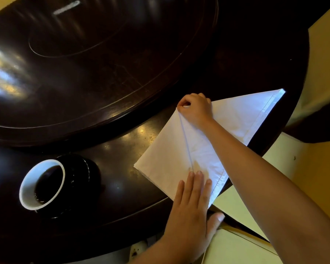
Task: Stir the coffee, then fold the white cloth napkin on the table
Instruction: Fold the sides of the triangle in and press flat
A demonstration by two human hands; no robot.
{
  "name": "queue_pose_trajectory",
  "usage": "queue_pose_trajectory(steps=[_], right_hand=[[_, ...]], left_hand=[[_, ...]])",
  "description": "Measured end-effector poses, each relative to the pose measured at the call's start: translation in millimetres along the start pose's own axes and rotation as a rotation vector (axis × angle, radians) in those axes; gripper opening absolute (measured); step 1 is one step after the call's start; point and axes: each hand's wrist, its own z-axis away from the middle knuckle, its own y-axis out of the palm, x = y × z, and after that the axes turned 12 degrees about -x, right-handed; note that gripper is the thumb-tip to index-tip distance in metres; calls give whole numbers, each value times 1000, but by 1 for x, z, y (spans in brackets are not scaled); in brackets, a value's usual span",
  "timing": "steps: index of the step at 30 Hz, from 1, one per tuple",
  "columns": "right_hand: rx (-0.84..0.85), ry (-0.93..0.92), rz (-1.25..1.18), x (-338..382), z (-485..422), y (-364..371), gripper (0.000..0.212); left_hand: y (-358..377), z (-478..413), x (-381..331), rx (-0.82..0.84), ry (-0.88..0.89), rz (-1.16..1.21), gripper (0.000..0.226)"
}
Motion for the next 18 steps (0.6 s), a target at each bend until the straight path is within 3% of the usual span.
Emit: queue_pose_trajectory(steps=[3,5,8,10,12,18], right_hand=[[64,33,-94,-2,-11,-10,23],[46,-54,10,-1,-11,-22,32],[36,-420,158,14,17,-28,50],[296,-585,272,27,51,-18,66],[473,-558,384,29,74,-13,64],[378,-464,459,19,51,-8,60]], left_hand=[[-13,-29,28,-231,-69,101,57],[-23,-55,57,-307,-194,38,62],[-21,-71,89,-114,-330,-114,71],[-9,-66,94,-49,-343,-171,75],[-2,-62,93,-62,-349,-193,75],[-3,-63,92,-43,-373,-198,76]])
